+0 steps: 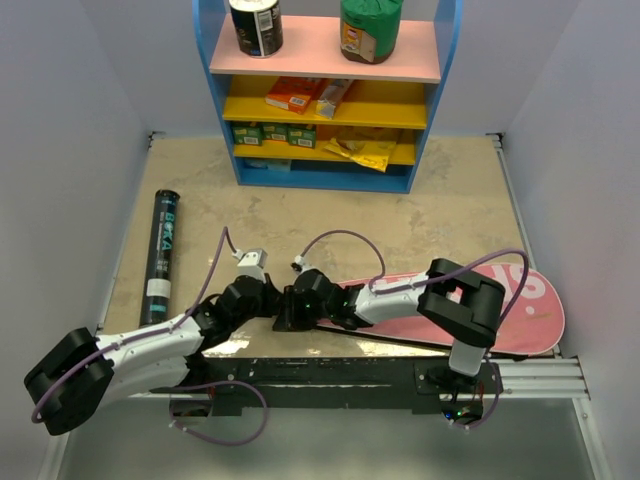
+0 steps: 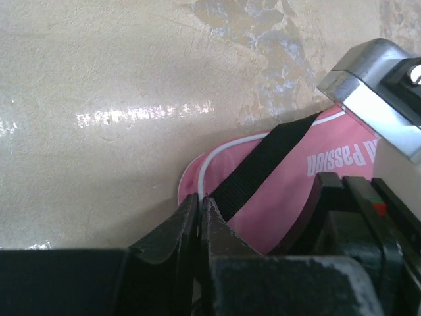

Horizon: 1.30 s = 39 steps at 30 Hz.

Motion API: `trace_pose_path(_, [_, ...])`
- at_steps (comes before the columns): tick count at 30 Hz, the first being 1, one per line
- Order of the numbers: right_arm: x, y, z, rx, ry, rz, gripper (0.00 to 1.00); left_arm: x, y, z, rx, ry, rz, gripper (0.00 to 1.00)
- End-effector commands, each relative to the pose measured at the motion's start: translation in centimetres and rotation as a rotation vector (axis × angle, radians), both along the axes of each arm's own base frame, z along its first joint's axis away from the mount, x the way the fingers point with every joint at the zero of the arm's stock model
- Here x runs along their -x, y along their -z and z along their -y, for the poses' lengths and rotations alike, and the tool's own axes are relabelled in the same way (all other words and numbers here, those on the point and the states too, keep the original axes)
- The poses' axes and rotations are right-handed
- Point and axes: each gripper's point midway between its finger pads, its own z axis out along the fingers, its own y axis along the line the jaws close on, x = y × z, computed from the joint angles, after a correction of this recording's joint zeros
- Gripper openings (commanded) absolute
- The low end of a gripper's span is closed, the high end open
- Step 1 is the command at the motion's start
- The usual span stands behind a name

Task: Pack up the badminton gear

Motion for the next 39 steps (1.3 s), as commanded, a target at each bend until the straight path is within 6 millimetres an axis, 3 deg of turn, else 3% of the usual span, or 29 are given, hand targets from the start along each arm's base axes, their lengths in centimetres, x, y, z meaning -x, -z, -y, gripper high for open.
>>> trace_pose_path(1, [-3.6, -2.5, 0.6, 0.006, 0.097, 0.15, 0.41, 2.5, -0.8, 2.9, 0.096, 0.133, -0.072, 0.0])
trace_pose_path(3, [-3.5, -2.8, 1.4, 0.03, 0.084, 0.17, 0.52, 2.3, -0.8, 2.6, 0.081, 0.119, -0.066, 0.0])
trace_pose_path(7, [-3.1, -4.5, 2.7, 0.047, 0.036, 0.227, 0.6, 1.2, -2.1, 2.5, 0.049, 0.098, -0.027, 0.02])
trace_pose_path(8, [-2.9, -6.0, 3.1, 0.03, 0.029, 0.242, 0.61, 1.1, -2.1, 2.2, 0.029, 0.092, -0.03, 0.04])
trace_pose_path(12, [-2.8, -8.6, 5.0, 0.048, 0.034, 0.294, 0.78, -0.4, -4.1, 2.0, -0.004, 0.056, 0.029, 0.18])
trace_pose_path(13, [-3.2, -9.2, 5.5, 0.069, 0.045, 0.319, 0.94, -0.4, -4.3, 1.6, -0.044, 0.056, 0.021, 0.22])
trace_pose_path(14, [-3.6, -8.9, 6.8, 0.129, 0.067, 0.338, 0.96, -0.7, -4.7, 1.5, -0.056, 0.051, 0.032, 0.27])
trace_pose_path(15, [-4.0, -9.8, 7.4, 0.14, 0.083, 0.368, 0.98, -1.1, -5.1, 1.2, -0.076, 0.033, 0.048, 0.42])
trace_pose_path(17, [-5.0, -10.2, 8.8, 0.212, 0.109, 0.42, 0.99, -1.8, -6.4, 1.0, -0.106, 0.022, 0.075, 0.57])
trace_pose_path(18, [-5.1, -10.6, 9.2, 0.226, 0.111, 0.437, 0.99, -2.3, -6.7, 0.6, -0.131, 0.001, 0.092, 0.7])
trace_pose_path(20, [-5.7, -11.2, 9.9, 0.271, 0.117, 0.473, 0.99, -2.9, -7.9, 0.2, -0.169, -0.015, 0.112, 0.86])
trace_pose_path(21, [-6.4, -11.5, 10.5, 0.299, 0.15, 0.497, 0.99, -3.3, -8.4, -0.2, -0.186, -0.033, 0.127, 1.0])
trace_pose_path(28, [-9.0, -15.3, 12.6, 0.397, 0.235, 0.64, 0.99, -5.0, -13.8, -1.2, -0.218, -0.094, 0.244, 1.0])
trace_pose_path(37, [-9.8, -18.0, 14.2, 0.424, 0.255, 0.741, 0.99, -6.7, -17.4, -3.3, -0.288, -0.229, 0.309, 1.0])
trace_pose_path(39, [-9.7, -19.5, 14.0, 0.361, 0.265, 0.763, 0.99, -7.1, -18.2, -3.7, -0.31, -0.25, 0.331, 1.0])
